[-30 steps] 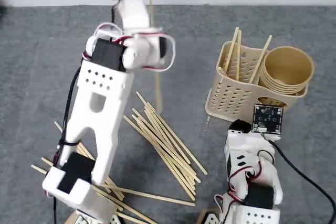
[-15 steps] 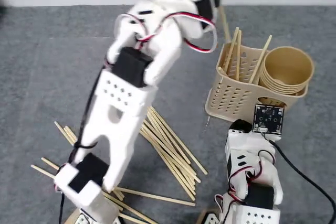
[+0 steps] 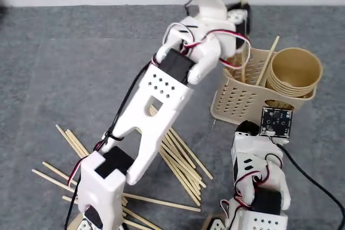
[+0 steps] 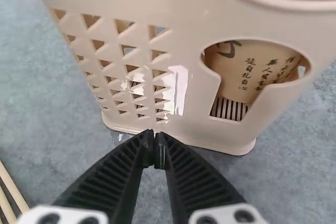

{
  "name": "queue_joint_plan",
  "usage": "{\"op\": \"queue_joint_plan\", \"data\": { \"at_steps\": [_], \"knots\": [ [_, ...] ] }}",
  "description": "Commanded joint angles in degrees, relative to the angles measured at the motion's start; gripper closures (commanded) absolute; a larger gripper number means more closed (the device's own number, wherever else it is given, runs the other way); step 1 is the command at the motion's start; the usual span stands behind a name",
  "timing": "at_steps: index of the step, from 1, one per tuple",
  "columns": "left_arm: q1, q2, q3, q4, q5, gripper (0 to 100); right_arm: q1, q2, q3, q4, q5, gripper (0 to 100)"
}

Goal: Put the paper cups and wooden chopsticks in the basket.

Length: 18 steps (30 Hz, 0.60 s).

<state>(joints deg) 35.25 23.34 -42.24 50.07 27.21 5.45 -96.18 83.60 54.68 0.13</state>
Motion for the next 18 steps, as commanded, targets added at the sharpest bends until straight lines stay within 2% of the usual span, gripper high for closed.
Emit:
{"op": "queue_joint_plan", "data": {
  "at_steps": [1, 3, 7, 11, 16, 18],
  "knots": [
    [0.26, -1.41, -3.12, 4.84, 0.62, 87, 0.75, -0.57, -1.14, -1.27, -0.62, 98.8],
    [0.18, -1.49, -4.35, 7.82, 0.62, 83, 0.75, -0.57, -1.14, -1.27, -0.62, 98.8],
    [-0.18, -1.49, -10.95, 16.18, 0.62, 85, 0.75, -0.57, -1.14, -1.27, -0.62, 98.8],
    [-1.41, -1.49, -22.37, 29.01, 0.35, 87, 0.66, -0.57, -1.14, -1.01, -0.62, 98.8],
    [-7.56, -1.41, -38.46, 47.21, 0.26, 95, 0.31, -0.57, -1.49, -0.92, -0.09, 98.8],
    [-11.08, -1.41, -44.26, 51.08, -1.58, 99, 0.22, -0.57, -1.67, -0.92, 0.18, 98.7]
  ]
}}
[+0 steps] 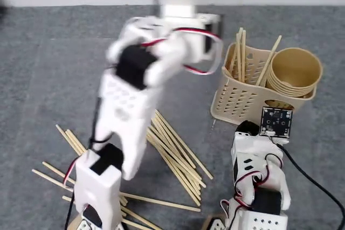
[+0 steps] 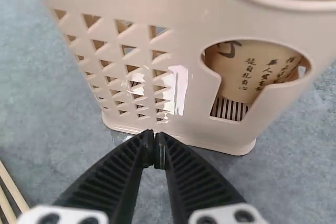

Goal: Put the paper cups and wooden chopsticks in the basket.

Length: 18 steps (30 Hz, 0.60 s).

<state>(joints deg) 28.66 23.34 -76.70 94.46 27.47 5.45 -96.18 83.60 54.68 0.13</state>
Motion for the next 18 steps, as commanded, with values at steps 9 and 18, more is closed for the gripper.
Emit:
{"op": "queue_joint_plan", "data": {
  "at_steps": [9, 18],
  "knots": [
    [-19.52, -14.68, -3.91, 6.51, -7.65, 99, -9.27, 0.04, -11.34, 9.54, 5.27, 98.5],
    [-22.15, -45.27, 33.27, 6.15, -25.76, 99, -20.0, 9.63, -15.91, 10.86, 13.27, 98.4]
  ]
}}
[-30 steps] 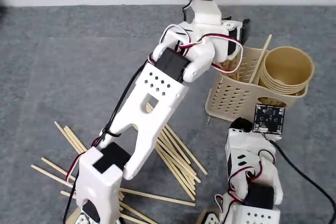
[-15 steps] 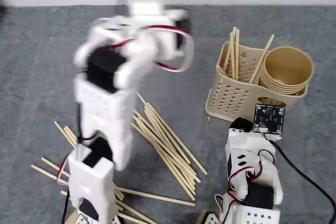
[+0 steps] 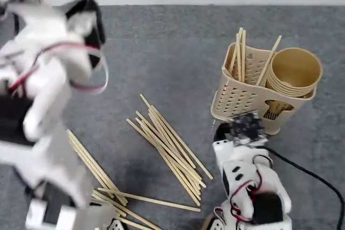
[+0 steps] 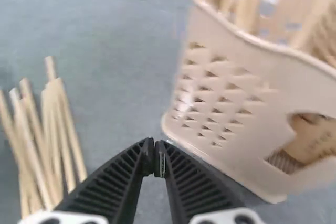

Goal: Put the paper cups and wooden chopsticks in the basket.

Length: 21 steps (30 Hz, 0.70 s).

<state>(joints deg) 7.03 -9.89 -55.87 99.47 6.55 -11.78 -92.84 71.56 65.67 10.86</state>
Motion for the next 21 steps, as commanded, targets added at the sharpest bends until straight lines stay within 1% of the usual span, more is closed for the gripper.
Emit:
{"op": "queue_joint_plan", "data": {
  "at_steps": [1, 4, 6, 10, 12, 13, 16, 18, 21],
  "knots": [
    [-0.53, -15.65, 17.01, 0.88, -6.15, 99, -3.91, 8.84, -4.57, -0.13, 3.08, 98.3],
    [-0.53, -25.93, 30.2, 0.44, -8.18, 99, -6.11, 16.92, -8.44, -0.04, 3.34, 98.3],
    [-1.49, -31.74, 38.29, 0.44, -8.26, 99, -7.43, 22.64, -12.13, 0.4, 3.34, 98.3],
    [-10.02, -40.88, 52.88, -2.55, -8.44, 98, -10.68, 34.51, -18.02, 0.4, 3.34, 98.3],
    [-14.33, -44.57, 60.53, -5.01, -10.46, 98, -12.53, 40.31, -20.84, 0.4, 3.34, 97.6],
    [-16.09, -46.24, 64.57, -6.42, -11.25, 98, -13.14, 43.12, -22.24, 0.4, 3.34, 95.8],
    [-20.48, -51.34, 76.53, -11.25, -11.87, 98, -14.64, 51.21, -26.2, 0.4, 2.99, 85.4],
    [-23.12, -54.77, 84.26, -14.77, -11.87, 98, -15.43, 56.13, -29.1, 0.22, 2.9, 80.7],
    [-26.2, -59.25, 94.55, -19.34, -11.96, 98, -17.19, 63.34, -34.11, -0.04, 2.9, 81.6]
  ]
}}
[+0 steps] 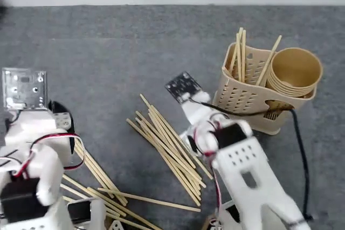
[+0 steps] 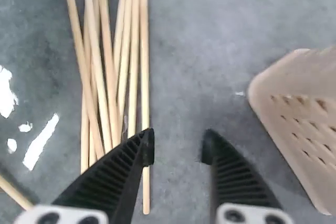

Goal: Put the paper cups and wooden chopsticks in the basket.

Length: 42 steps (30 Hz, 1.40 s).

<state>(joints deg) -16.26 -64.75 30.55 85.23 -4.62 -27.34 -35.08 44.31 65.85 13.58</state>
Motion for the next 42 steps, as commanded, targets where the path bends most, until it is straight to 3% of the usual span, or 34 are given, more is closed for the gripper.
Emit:
{"op": "queue_joint_plan", "data": {
  "at_steps": [1, 5, 16, 27, 35, 42],
  "knots": [
    [-3.78, -5.71, 10.95, -6.51, -0.79, 98, -2.42, 8.04, -8.62, -0.04, 0.18, 82.0],
    [-5.71, -9.58, 20.26, -12.4, -4.4, 98, -5.41, 17.71, -15.03, 0.22, 0.18, 81.9],
    [-7.12, -11.52, 36.35, -21.71, -4.4, 98, -10.77, 40.31, -30.24, -0.31, 0.18, 81.9],
    [-7.03, -11.52, 42.95, -23.3, -4.4, 98, -5.93, 59.74, -45.36, 0.04, 0.62, 82.1],
    [-7.12, -11.6, 44.88, -24.44, -4.57, 98, -2.86, 65.01, -47.21, 0.31, 0.62, 82.6],
    [-7.12, -11.6, 45.58, -24.62, -4.66, 98, -2.86, 65.01, -47.38, -0.22, 0.62, 99.1]
  ]
}}
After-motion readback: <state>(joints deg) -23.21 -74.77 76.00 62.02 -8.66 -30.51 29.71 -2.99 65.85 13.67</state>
